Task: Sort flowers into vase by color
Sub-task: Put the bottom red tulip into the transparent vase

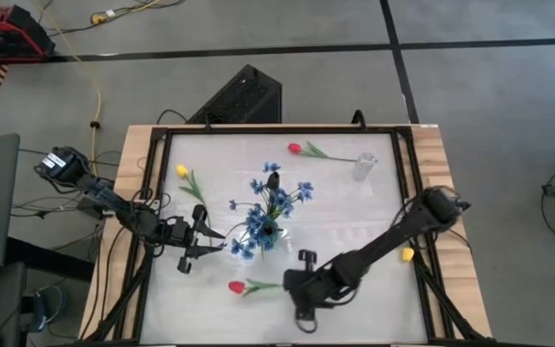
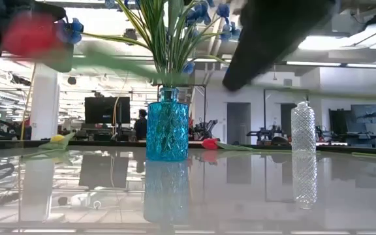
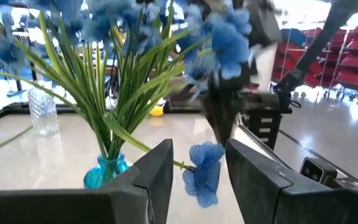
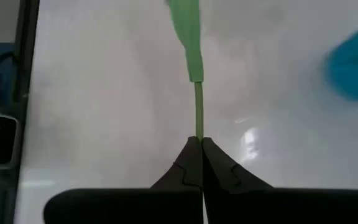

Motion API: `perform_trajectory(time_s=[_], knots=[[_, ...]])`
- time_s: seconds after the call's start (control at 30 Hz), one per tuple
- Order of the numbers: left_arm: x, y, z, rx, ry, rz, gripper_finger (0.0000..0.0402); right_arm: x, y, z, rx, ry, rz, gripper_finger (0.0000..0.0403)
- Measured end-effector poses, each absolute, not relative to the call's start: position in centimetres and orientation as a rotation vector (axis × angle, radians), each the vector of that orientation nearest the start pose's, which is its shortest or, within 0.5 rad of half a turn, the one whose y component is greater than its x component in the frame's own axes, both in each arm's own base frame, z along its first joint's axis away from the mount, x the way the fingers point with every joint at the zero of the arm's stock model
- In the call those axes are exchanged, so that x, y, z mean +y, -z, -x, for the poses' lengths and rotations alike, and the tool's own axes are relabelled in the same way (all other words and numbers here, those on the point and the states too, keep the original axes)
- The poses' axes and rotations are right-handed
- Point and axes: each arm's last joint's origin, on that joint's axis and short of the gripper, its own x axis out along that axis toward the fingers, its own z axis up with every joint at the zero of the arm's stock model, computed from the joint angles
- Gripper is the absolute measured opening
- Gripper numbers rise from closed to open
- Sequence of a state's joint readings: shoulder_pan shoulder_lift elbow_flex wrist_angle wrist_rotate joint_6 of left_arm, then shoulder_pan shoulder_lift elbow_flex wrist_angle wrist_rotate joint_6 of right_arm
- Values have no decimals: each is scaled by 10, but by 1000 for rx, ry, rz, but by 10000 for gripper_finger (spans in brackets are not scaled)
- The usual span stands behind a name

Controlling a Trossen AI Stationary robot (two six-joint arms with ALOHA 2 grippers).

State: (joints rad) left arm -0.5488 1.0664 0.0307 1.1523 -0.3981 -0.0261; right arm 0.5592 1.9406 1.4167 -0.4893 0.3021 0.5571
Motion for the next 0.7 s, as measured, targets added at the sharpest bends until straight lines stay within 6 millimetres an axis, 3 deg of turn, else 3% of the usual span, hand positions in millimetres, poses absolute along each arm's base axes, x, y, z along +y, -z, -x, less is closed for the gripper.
perform_trajectory(time_s=[0.33,0.43,0.53,0.7], knots=[[-75,-164,-145,-91,152,77,137,195,-236,-268,584,-166,-211,17],[-75,-164,-145,-91,151,76,137,191,-253,-247,368,-182,-198,17],[-75,-164,-145,-90,151,75,137,181,-274,-234,155,-126,-137,17],[-75,-164,-145,-90,148,75,137,157,-294,-233,13,46,9,16]])
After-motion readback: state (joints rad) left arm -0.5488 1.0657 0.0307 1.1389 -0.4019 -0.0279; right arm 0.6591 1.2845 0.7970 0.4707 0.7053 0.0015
